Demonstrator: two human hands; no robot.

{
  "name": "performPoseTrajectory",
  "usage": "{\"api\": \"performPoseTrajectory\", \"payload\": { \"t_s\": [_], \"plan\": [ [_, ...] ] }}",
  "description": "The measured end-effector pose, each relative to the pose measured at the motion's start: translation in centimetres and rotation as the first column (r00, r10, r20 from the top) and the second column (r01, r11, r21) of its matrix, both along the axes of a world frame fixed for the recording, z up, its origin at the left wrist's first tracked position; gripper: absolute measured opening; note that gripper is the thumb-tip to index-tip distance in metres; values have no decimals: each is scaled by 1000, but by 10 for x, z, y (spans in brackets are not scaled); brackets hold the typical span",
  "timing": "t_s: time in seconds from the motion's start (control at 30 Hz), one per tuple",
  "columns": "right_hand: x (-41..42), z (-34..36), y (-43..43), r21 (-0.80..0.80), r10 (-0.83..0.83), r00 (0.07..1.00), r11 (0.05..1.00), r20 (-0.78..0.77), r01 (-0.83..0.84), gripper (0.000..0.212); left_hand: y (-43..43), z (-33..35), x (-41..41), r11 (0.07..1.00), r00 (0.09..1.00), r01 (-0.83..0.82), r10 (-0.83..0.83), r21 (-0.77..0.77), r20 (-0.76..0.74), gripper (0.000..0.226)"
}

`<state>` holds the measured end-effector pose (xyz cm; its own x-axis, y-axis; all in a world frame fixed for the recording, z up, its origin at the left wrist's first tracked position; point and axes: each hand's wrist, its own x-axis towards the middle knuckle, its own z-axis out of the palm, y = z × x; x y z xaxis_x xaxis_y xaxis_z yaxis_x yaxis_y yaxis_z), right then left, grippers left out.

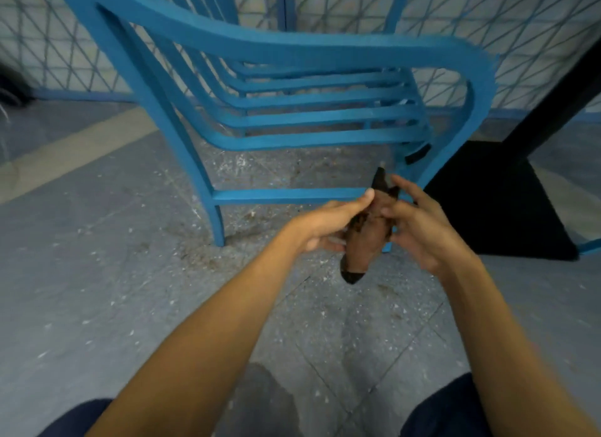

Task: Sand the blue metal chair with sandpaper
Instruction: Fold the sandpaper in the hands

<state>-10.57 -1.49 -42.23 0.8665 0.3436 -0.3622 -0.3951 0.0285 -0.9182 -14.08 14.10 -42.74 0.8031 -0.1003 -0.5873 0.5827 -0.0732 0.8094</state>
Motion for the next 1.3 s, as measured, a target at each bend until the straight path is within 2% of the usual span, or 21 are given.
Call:
{"api": "performPoseTrajectory", "payload": {
  "t_s": [0.13, 0.27, 0.43, 0.67, 0.77, 0.83, 0.97, 1.1, 1.3],
  "plan": [
    [-33, 46, 35, 17, 20, 1000, 1000, -24, -19, 38, 38, 49, -26, 999, 999, -40, 40, 23, -2, 46],
    [-54, 109, 58, -94, -50, 995, 994, 83, 58, 21, 66, 118, -43, 998, 996, -68, 68, -8, 51, 27],
    [-69, 210, 67, -209, -59, 964, 971, 260, 116, 23, 82, 226, -53, 999, 999, 1, -4, 41, 54, 25],
    [-71, 378, 53, -286, -81, 937, 940, 339, 185, 43, 85, 391, -46, 992, 990, -29, 11, 126, 144, 30],
    [-60, 437, 37, -347, -60, 919, 915, 390, 207, 37, 77, 448, -32, 988, 975, -81, 51, 129, 217, 46],
    [-51, 475, 18, -369, -71, 896, 895, 439, 251, 31, 59, 483, -23, 991, 965, -75, 45, 108, 260, 45],
    [-25, 520, -28, -401, -83, 860, 859, 504, 318, 25, 12, 521, -1, 1000, 957, -13, 12, 1, 290, 54],
    [8, 541, -82, -517, -5, 873, 804, 487, 293, 26, -40, 532, 21, 995, 957, 70, -86, 65, 277, 43],
    [70, 516, -144, -630, 83, 904, 744, 420, 224, 28, -110, 504, 69, 991, 967, 6, -40, 134, 252, 26]
  ]
}}
